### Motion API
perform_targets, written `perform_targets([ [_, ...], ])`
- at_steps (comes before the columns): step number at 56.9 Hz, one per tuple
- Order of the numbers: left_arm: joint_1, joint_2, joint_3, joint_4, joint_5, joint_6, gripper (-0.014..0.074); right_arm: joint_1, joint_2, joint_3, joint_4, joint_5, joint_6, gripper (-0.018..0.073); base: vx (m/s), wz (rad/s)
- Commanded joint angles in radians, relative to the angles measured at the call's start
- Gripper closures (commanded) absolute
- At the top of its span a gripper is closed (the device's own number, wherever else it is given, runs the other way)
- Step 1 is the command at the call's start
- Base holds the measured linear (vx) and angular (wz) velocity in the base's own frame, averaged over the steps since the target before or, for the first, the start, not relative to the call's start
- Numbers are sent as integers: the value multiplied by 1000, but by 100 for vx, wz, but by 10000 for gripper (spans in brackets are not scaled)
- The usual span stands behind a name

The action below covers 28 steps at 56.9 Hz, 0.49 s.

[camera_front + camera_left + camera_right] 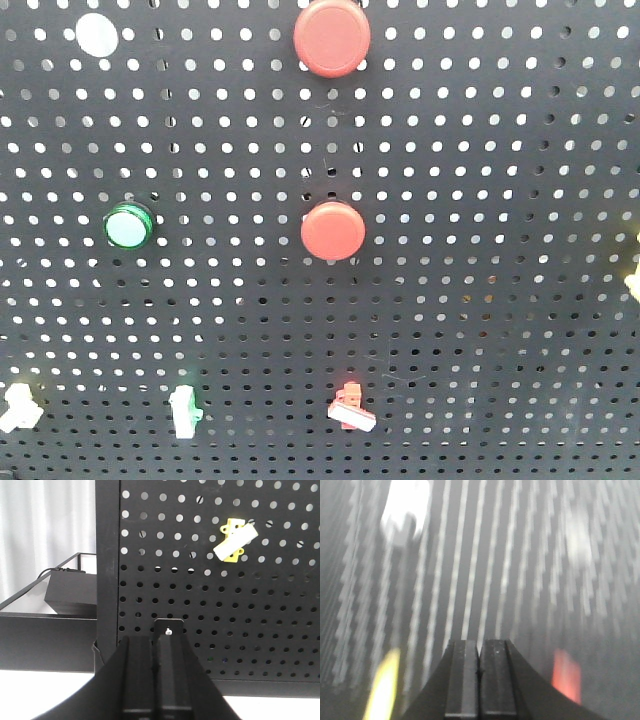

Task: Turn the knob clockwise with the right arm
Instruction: 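Move the right gripper toward the white slotted knob on the pegboard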

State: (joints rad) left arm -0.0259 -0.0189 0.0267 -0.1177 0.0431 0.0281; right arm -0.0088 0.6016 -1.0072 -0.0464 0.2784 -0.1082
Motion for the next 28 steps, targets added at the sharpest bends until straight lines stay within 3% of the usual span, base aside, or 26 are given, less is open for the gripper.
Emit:
perform_targets([
  [1, 2, 0, 13, -8, -82, -10, 603, -3, 111, -153, 7, 17, -2, 568, 0, 0],
  [13, 2, 0, 13, -8, -82, -10, 603, -3, 203, -274, 116, 47, 6, 568, 0, 0],
  [19, 2, 0, 13, -8, -82, -10, 603, -3, 209, -279, 186, 48, -43, 568, 0, 0],
  [24, 2, 0, 13, -8, -82, -10, 603, -3, 217, -279, 297, 59, -173, 568, 0, 0],
  [28, 2, 0, 13, -8, -82, -10, 603, -3, 222, -289, 409, 85, -347, 568, 0, 0],
])
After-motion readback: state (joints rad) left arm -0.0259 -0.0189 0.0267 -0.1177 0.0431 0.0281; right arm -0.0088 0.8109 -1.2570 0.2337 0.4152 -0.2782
